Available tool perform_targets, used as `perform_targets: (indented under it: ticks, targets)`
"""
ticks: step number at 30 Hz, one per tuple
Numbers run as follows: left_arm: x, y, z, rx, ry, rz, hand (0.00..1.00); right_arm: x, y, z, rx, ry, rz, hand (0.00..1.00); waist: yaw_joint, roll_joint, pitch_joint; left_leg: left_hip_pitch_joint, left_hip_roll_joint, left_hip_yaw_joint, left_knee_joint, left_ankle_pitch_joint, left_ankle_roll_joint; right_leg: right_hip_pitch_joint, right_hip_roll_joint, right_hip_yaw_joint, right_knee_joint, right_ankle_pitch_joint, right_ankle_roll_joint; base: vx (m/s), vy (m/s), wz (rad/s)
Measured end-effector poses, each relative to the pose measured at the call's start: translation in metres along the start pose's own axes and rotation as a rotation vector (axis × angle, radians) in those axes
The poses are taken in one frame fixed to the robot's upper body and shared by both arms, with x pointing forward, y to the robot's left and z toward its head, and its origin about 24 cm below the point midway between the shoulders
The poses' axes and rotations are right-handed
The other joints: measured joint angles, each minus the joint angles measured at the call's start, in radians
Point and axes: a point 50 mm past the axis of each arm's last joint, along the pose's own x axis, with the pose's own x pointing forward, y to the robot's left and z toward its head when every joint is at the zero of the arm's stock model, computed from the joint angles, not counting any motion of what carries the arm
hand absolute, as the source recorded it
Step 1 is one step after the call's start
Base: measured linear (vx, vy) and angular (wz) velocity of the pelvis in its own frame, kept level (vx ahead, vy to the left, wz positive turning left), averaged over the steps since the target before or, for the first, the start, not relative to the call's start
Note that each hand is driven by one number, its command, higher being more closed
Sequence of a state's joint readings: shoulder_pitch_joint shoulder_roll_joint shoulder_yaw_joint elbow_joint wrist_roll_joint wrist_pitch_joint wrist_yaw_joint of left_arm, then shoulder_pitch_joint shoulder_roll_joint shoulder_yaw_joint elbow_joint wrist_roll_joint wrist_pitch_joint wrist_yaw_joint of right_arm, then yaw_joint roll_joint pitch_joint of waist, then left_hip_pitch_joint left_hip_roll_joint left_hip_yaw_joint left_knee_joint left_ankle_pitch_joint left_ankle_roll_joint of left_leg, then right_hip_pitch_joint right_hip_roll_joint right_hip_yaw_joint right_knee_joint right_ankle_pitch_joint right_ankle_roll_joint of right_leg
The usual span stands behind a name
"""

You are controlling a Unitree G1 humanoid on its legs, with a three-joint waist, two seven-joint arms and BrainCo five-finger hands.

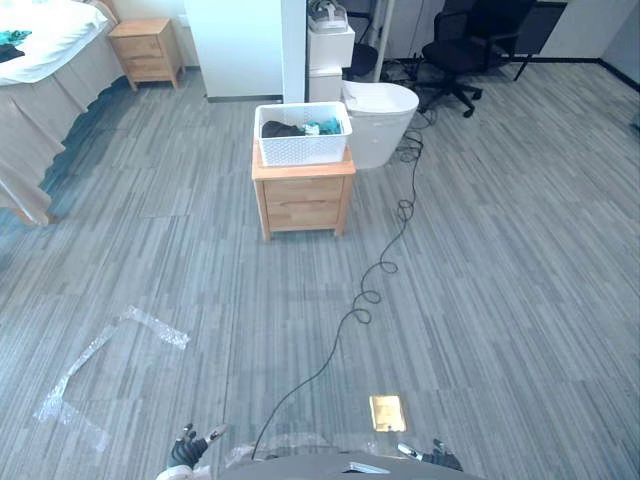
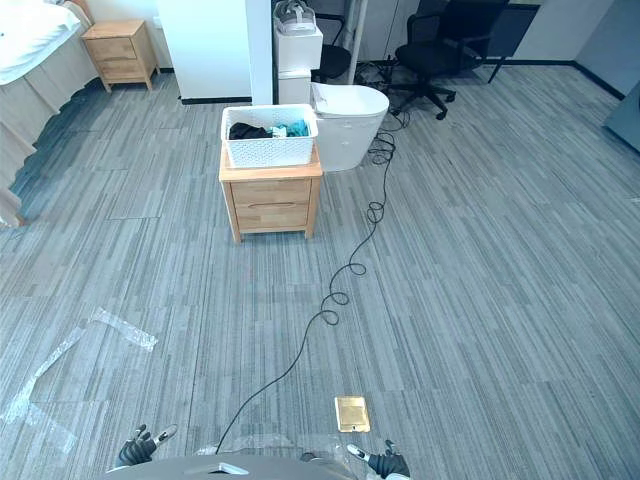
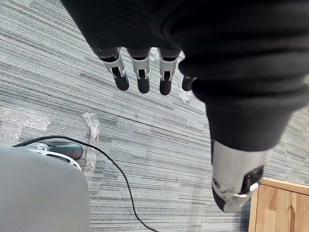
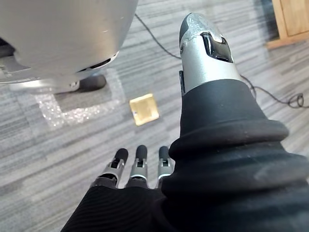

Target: Pick up the laundry basket with both hands and put the clothes into the washing machine.

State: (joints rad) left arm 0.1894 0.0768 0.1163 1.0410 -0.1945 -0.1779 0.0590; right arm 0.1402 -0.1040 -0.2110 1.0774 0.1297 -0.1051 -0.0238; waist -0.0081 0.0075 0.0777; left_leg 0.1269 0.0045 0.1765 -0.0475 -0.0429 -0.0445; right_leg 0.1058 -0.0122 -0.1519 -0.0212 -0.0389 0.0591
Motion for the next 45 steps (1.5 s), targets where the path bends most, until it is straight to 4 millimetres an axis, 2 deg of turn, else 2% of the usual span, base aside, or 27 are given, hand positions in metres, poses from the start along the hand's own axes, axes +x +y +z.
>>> perform_targets:
  ticks: [4, 26, 36, 39, 41, 42, 43, 44, 45]
  targets:
    - [0.000, -0.001, 0.001, 0.000, -0.004, -0.003, 0.00, 0.001, 0.001, 0.003, -0.001, -0.006, 0.003, 0.00, -0.001, 0.000, 0.011, 0.016, 0.000, 0.002, -0.028, 0.017, 0.002, 0.001, 0.002, 0.000, 0.000, 0.002, -0.002, -0.05, -0.019, -0.01]
    - [0.001, 0.000, 0.004, -0.019, -0.012, 0.002, 0.00, 0.001, 0.003, 0.003, 0.001, -0.007, 0.008, 0.00, 0.002, -0.012, 0.026, 0.030, -0.005, 0.009, -0.036, 0.021, 0.007, 0.032, 0.002, -0.003, -0.037, 0.020, -0.010, -0.03, -0.014, 0.00]
    - [0.002, 0.002, 0.005, -0.035, -0.014, 0.008, 0.00, 0.002, 0.005, 0.004, 0.006, -0.010, 0.012, 0.00, 0.000, -0.018, 0.033, 0.009, -0.007, -0.022, -0.037, 0.030, 0.011, 0.033, 0.001, -0.039, -0.056, 0.024, -0.016, -0.04, -0.026, 0.09]
    - [0.003, 0.004, 0.008, -0.044, -0.021, 0.016, 0.00, 0.002, 0.008, 0.006, 0.016, -0.011, 0.016, 0.00, -0.001, -0.027, 0.042, -0.004, -0.005, -0.039, -0.030, 0.034, 0.006, 0.033, 0.003, -0.057, -0.059, 0.023, -0.015, -0.02, -0.037, 0.19]
    - [0.003, 0.008, 0.012, -0.072, -0.036, 0.035, 0.00, 0.003, 0.013, 0.008, 0.022, -0.017, 0.027, 0.00, 0.002, -0.045, 0.059, -0.045, 0.002, -0.039, 0.061, -0.006, -0.005, 0.037, 0.001, -0.069, -0.056, 0.019, -0.019, -0.01, -0.050, 0.22]
    - [0.004, 0.011, 0.017, -0.096, -0.055, 0.049, 0.00, 0.004, 0.017, 0.012, 0.025, -0.027, 0.037, 0.00, 0.005, -0.055, 0.092, -0.119, 0.022, -0.022, 0.255, -0.076, -0.030, 0.049, 0.000, -0.082, -0.034, -0.004, -0.043, -0.04, -0.065, 0.26]
    - [0.004, 0.013, 0.019, -0.108, -0.063, 0.055, 0.00, 0.004, 0.018, 0.012, 0.026, -0.028, 0.038, 0.00, 0.008, -0.056, 0.109, -0.179, 0.043, 0.010, 0.405, -0.099, -0.050, 0.054, -0.001, -0.085, -0.022, -0.027, -0.053, -0.06, -0.069, 0.23]
    - [0.004, 0.015, 0.019, -0.120, -0.067, 0.062, 0.00, 0.004, 0.016, 0.013, 0.022, -0.029, 0.037, 0.00, 0.010, -0.055, 0.114, -0.222, 0.065, 0.039, 0.510, -0.105, -0.047, 0.059, 0.000, -0.090, -0.012, -0.041, -0.058, -0.06, -0.038, 0.09]
    - [0.003, 0.013, 0.017, -0.155, -0.066, 0.068, 0.00, 0.004, 0.012, 0.013, 0.005, -0.029, 0.032, 0.00, 0.014, -0.035, 0.126, -0.285, 0.122, 0.103, 0.691, -0.097, -0.030, 0.076, 0.009, -0.091, 0.005, -0.059, -0.065, 0.00, 0.000, 0.00]
